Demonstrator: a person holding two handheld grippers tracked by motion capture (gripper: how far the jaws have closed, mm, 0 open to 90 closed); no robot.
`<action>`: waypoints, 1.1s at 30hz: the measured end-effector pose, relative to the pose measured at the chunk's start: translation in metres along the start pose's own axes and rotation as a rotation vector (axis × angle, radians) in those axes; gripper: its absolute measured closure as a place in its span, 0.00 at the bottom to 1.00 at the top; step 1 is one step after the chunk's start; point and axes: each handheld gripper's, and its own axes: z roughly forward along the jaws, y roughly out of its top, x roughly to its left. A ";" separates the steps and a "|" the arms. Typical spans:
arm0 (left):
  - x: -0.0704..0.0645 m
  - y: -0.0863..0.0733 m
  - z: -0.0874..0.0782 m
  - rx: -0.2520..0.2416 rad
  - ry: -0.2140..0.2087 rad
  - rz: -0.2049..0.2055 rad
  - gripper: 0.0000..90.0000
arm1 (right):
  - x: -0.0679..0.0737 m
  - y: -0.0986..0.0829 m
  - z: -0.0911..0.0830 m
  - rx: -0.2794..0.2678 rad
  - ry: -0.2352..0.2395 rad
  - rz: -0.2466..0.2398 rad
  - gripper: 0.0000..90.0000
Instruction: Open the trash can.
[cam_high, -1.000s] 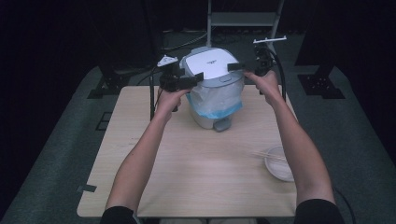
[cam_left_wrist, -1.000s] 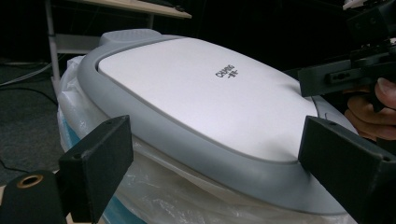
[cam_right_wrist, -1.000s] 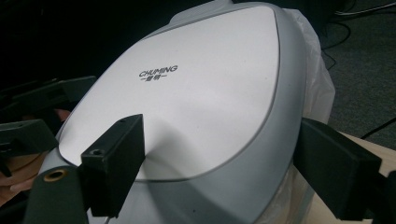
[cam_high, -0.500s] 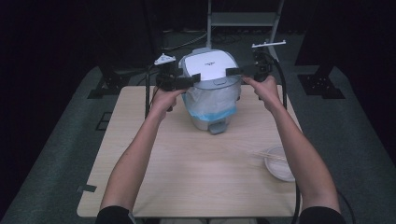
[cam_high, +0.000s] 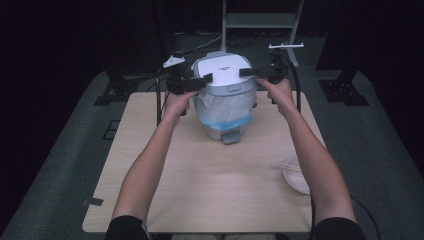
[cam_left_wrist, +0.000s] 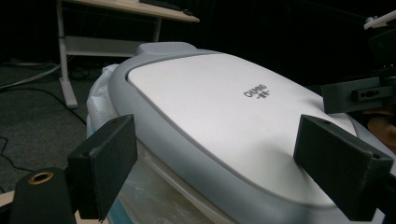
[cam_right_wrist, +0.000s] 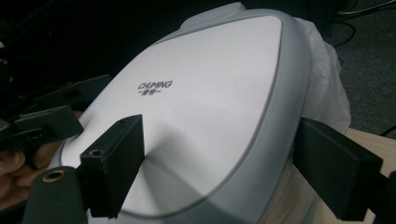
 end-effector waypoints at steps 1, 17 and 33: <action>0.000 0.000 0.001 -0.001 0.003 -0.015 0.14 | -0.002 0.000 0.002 -0.009 0.007 0.012 0.18; -0.004 0.000 -0.008 0.033 0.020 -0.032 0.14 | 0.012 -0.006 -0.003 -0.001 -0.021 -0.013 0.22; -0.008 -0.010 -0.040 0.031 -0.004 -0.031 0.15 | 0.043 -0.034 -0.013 -0.014 -0.006 -0.025 0.22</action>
